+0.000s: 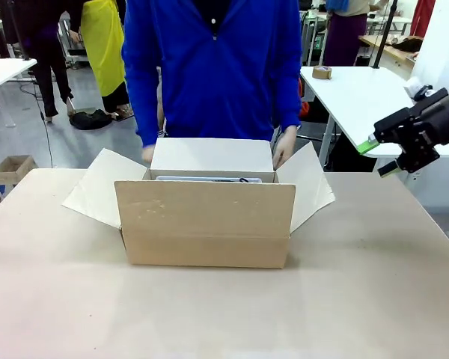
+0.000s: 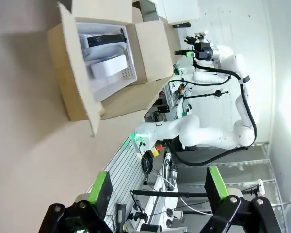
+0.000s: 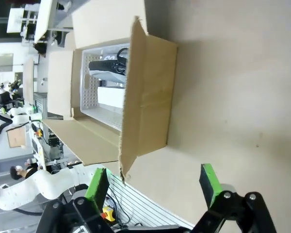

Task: Pack the gift set into the box.
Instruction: Lift both hands away from the flaps of the Package Box, then press and hold the closed box until the human finishes sealing it.

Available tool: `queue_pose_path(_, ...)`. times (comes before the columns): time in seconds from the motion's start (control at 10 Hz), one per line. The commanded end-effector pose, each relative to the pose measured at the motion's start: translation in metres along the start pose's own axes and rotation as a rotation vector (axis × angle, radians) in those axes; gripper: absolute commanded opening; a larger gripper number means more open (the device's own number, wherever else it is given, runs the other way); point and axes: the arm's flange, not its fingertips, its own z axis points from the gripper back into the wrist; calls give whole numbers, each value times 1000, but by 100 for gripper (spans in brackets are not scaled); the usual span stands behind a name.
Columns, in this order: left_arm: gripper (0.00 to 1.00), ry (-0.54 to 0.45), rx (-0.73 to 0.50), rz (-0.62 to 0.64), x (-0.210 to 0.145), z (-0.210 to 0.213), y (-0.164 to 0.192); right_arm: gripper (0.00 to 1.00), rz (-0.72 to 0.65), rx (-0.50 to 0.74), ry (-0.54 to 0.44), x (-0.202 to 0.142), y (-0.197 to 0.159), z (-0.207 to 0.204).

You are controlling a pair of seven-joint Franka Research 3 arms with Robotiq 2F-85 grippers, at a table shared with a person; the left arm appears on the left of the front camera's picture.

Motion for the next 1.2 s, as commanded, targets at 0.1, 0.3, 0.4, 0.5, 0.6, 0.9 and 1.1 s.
queue_pose_path(0.1,100,6,-2,-6,-9,-3,0,100,12,2,7,0,-2,5)
queue_pose_path(0.3,100,6,-2,-6,-9,-3,0,100,12,2,7,0,-2,5)
queue_pose_path(0.4,100,6,-2,-6,-9,-3,0,100,12,2,7,0,-2,5)
queue_pose_path(0.5,100,6,-2,-6,-9,-3,0,100,12,2,7,0,-2,5)
queue_pose_path(0.6,100,6,-2,-6,-9,-3,0,100,12,2,7,0,-2,5)
queue_pose_path(0.9,100,6,-2,-6,-9,-3,0,100,12,2,7,0,-2,5)
queue_pose_path(1.1,100,6,-2,-6,-9,-3,0,100,12,2,7,0,-2,5)
